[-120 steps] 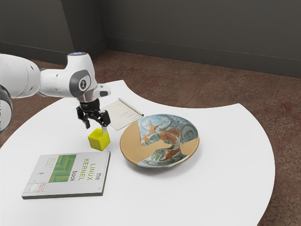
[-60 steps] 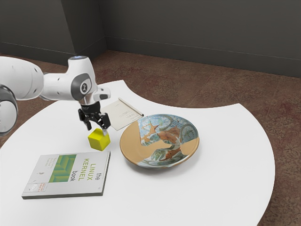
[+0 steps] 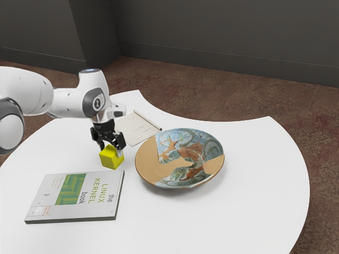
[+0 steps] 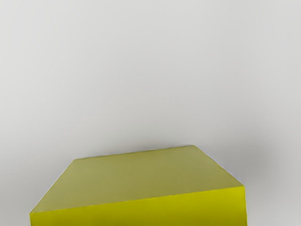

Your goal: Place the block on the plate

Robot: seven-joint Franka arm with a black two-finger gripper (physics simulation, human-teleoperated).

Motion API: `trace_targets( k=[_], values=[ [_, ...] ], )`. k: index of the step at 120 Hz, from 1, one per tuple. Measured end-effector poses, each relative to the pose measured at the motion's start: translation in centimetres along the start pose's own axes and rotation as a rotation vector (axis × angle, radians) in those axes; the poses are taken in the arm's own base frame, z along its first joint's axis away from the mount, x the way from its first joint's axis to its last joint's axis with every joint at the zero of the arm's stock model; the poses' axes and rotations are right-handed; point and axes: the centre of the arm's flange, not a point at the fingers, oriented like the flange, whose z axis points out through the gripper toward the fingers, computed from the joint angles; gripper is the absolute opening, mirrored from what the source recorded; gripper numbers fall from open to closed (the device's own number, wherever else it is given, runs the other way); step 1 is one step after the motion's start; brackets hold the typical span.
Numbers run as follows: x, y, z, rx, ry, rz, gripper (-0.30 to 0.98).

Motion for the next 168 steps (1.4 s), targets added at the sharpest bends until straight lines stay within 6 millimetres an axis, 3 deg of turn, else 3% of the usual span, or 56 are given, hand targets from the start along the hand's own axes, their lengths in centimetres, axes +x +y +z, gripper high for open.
trace_targets(
  k=[92, 143, 168],
  values=[
    [0.2, 0.2, 2.6, -0.015, -0.014, 0.013, 0.69],
    [0.2, 0.2, 2.7, -0.022, -0.012, 0.011, 0.49],
    [0.2, 0.2, 2.7, -0.022, -0.013, 0.013, 0.49]
  ],
)
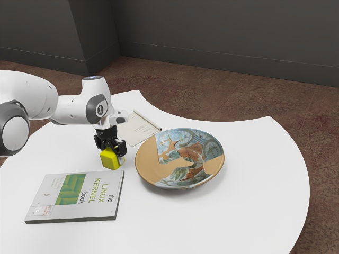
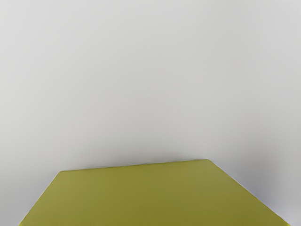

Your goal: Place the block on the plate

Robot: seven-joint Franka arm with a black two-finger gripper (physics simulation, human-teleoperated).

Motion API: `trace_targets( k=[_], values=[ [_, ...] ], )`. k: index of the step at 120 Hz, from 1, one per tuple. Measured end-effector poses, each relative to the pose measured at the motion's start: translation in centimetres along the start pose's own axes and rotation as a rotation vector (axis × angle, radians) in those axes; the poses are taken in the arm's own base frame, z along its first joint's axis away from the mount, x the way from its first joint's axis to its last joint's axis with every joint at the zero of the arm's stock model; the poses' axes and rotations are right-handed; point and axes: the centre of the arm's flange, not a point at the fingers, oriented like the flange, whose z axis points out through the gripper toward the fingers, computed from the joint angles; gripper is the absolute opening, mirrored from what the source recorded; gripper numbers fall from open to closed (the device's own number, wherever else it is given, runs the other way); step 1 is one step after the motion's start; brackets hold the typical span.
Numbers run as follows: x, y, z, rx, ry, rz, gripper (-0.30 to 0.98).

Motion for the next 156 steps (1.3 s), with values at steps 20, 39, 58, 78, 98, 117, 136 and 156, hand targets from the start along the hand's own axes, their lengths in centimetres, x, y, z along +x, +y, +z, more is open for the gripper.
trace_targets(
  k=[20, 39, 58, 78, 98, 117, 136, 156],
  values=[
    [0.0, 0.1, -0.2, 0.0, 0.002, 0.002, 0.48],
    [0.0, 0.1, -0.4, 0.0, 0.002, 0.002, 0.45],
    [0.0, 0.0, -0.7, 0.0, 0.003, 0.001, 0.44],
    [0.0, 0.2, -1.5, 0.001, 0.01, 0.005, 0.42],
    [0.0, 0.7, -3.1, 0.005, 0.025, 0.013, 0.41],
    [-0.2, 1.5, -6.1, 0.01, 0.047, 0.024, 0.41],
    [-0.9, 2.4, -10.7, 0.016, 0.081, 0.037, 0.41],
    [-1.0, 3.8, -17.2, 0.027, 0.123, 0.063, 0.41]
  ],
)
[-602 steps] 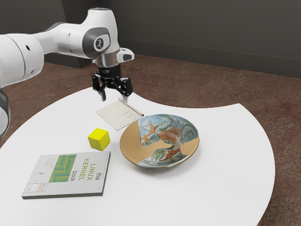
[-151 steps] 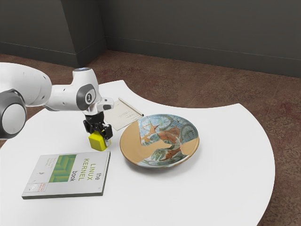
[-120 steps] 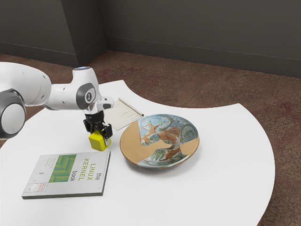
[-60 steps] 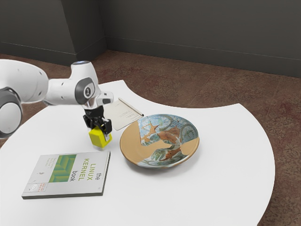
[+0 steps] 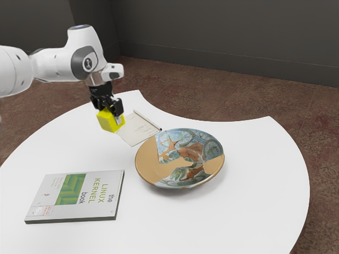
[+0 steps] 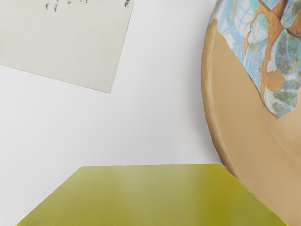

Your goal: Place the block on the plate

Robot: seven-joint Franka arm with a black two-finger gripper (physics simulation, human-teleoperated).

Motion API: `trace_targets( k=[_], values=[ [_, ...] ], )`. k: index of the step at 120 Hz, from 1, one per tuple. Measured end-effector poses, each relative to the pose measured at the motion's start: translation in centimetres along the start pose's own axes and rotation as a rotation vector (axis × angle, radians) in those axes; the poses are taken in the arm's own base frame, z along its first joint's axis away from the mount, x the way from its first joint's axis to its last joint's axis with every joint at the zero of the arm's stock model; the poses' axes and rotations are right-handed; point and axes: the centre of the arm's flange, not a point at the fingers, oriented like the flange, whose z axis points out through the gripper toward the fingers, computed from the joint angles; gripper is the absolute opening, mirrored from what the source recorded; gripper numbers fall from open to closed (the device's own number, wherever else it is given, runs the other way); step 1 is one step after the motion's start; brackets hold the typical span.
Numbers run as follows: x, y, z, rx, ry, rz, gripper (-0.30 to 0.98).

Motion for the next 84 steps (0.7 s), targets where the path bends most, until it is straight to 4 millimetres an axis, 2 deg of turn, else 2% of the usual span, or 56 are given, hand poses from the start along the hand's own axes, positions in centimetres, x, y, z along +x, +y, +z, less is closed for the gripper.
trace_targets(
  k=[12, 20, 28, 41, 67, 78, 84],
  values=[
    [0.4, 0.6, -3.2, 0.002, 0.005, 0.014, 0.41],
    [0.4, 1.8, -4.9, 0.011, 0.001, 0.029, 0.41],
    [0.4, 3.4, -5.7, 0.014, -0.014, 0.049, 0.41],
    [0.9, 7.8, -5.6, 0.002, -0.042, 0.111, 0.41],
    [1.6, 18.7, -4.6, -0.018, -0.077, 0.26, 0.41],
    [1.6, 22.1, -3.9, -0.02, -0.09, 0.3, 0.41],
    [1.7, 23.1, -2.7, -0.023, -0.103, 0.308, 0.4]
  ],
)
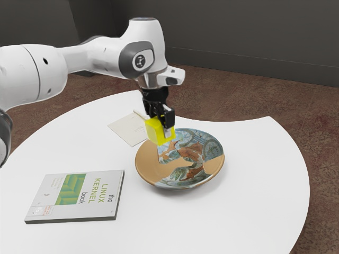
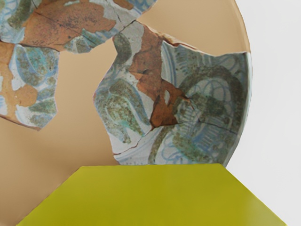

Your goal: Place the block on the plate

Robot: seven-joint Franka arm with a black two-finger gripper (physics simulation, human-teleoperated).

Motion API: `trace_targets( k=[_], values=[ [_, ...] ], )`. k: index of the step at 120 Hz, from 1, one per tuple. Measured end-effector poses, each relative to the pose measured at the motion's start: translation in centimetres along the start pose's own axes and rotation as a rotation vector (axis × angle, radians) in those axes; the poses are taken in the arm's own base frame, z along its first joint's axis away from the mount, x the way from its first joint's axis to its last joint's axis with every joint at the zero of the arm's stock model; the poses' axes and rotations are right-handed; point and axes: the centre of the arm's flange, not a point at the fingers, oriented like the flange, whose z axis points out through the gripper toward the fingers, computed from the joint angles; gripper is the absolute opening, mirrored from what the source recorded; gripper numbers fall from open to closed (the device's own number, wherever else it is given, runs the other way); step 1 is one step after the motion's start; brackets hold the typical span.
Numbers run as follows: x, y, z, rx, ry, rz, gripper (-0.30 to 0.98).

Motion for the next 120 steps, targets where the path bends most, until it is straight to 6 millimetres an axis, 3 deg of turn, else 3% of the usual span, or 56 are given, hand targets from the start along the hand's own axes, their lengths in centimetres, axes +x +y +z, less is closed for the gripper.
trace_targets(
  k=[11, 39, 58, 96, 120],
  values=[
    [1.9, 0.2, 2.2, -0.001, -0.013, 0.001, 0.4],
    [7.2, 1.9, 5.5, 0.007, 0.003, 0.026, 0.41],
    [8.7, 2.0, 6.1, 0.007, 0.016, 0.023, 0.4],
    [9.2, -0.8, 9.9, -0.005, -0.03, -0.024, 0.41],
    [8.9, -4.6, 12.6, -0.014, -0.045, -0.07, 0.41]
  ],
)
